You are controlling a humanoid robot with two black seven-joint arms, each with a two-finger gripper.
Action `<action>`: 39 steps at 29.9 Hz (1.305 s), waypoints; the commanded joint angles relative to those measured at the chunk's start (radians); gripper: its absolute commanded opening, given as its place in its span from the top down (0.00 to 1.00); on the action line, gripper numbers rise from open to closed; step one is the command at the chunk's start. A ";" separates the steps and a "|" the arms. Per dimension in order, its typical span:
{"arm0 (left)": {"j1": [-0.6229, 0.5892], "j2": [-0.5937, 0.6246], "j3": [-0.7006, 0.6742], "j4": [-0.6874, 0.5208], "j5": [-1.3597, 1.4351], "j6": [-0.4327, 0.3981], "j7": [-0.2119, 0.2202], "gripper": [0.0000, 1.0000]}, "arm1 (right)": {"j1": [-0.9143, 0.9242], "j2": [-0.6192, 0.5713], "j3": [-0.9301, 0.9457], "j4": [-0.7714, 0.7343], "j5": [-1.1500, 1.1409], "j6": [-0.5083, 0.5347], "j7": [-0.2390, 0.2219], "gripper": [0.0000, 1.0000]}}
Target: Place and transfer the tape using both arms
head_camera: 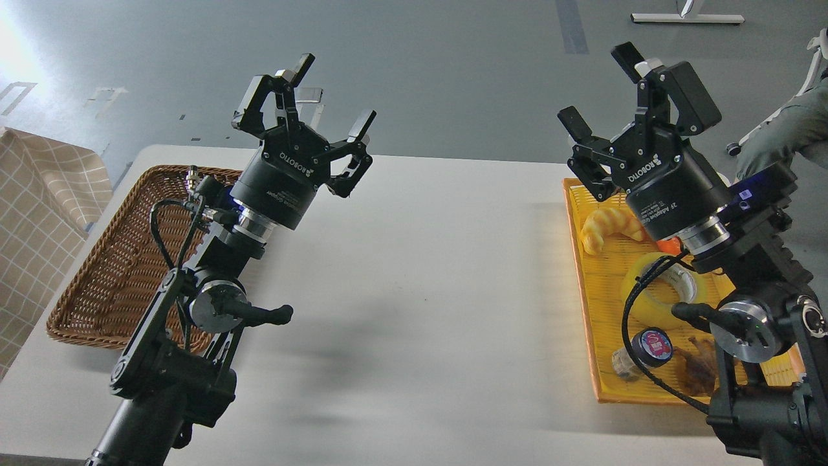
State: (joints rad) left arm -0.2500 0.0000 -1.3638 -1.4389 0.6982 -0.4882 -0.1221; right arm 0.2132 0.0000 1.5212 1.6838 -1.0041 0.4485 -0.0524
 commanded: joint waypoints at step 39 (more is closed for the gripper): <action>0.012 0.000 0.005 0.005 -0.003 0.028 0.007 0.02 | -0.020 0.000 -0.001 0.022 0.052 -0.004 0.019 0.00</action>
State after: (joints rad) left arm -0.2370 0.0000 -1.3591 -1.4336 0.6962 -0.4602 -0.1150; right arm 0.1996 0.0000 1.5187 1.7015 -0.9526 0.4433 -0.0289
